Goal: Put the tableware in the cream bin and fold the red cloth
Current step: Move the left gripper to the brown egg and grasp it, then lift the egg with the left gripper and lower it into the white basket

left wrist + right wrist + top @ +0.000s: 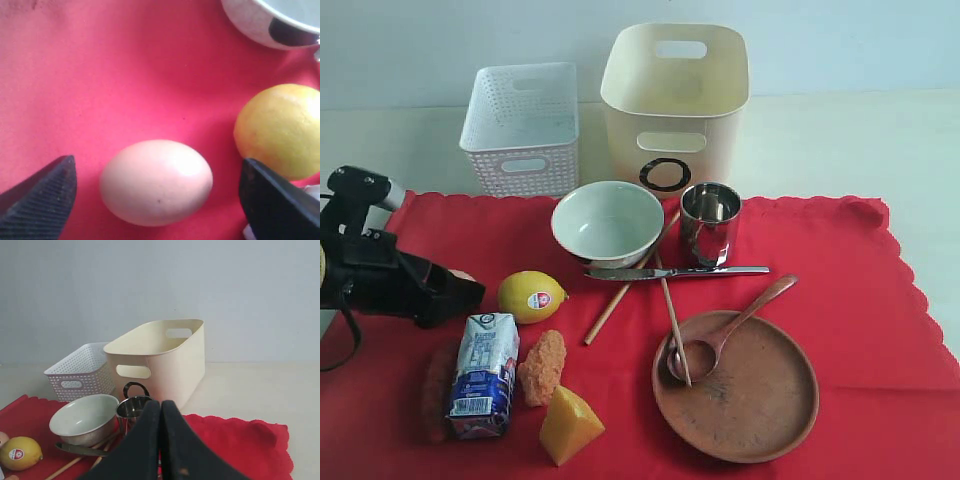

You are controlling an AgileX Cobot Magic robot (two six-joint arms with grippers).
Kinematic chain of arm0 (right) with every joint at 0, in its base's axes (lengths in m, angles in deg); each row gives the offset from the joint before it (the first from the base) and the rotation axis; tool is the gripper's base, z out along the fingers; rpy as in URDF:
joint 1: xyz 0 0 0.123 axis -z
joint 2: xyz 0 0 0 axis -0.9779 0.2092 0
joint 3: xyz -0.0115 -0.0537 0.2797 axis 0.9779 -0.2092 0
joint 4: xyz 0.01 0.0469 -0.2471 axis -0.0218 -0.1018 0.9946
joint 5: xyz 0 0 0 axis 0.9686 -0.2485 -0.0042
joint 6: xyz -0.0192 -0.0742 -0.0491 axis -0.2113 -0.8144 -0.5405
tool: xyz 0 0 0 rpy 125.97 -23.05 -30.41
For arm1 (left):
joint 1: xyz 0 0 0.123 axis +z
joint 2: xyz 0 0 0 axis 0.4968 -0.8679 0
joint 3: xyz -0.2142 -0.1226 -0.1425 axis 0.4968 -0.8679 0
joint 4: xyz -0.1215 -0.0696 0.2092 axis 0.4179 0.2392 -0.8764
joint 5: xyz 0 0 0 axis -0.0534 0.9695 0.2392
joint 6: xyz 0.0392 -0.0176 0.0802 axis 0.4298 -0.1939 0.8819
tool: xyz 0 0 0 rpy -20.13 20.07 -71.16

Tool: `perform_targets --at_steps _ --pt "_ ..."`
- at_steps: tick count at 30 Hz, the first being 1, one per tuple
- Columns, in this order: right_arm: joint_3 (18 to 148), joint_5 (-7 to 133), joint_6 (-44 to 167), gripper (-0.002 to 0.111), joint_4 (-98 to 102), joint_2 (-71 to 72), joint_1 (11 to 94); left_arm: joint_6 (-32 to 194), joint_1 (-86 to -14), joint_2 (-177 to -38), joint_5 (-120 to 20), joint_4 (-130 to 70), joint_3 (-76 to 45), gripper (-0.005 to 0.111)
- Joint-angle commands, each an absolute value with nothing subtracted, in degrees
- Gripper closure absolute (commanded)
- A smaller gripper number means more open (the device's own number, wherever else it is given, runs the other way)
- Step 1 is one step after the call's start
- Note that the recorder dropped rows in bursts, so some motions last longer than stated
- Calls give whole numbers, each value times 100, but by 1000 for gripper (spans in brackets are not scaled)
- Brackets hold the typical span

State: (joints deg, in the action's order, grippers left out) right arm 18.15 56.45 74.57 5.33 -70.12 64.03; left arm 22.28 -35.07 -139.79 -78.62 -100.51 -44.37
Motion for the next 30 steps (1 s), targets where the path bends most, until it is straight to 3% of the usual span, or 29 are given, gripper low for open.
perform_targets --at_steps 1,5,10,11,13,30 --pt "1791 5695 7465 108 537 -7055 6391 2257 -3503 -14165 -7909 -10090 -4324 23" --pt "1791 5695 7465 108 537 -7055 6391 2246 -3503 -14175 -7909 -10090 -4324 28" --pt "1791 5695 7465 108 537 -7055 6391 2246 -3503 -14175 -7909 -10025 -4321 73" --pt "1791 5695 7465 108 537 -7055 6391 2237 -3503 -14151 -7946 -9981 -4321 89" --pt "1791 5695 7465 108 537 -7055 6391 2201 -3503 -14069 -7946 -9968 -4321 106" --pt "1791 5695 7465 108 537 -7055 6391 1188 -3503 -13564 -8787 -9904 -4191 107"
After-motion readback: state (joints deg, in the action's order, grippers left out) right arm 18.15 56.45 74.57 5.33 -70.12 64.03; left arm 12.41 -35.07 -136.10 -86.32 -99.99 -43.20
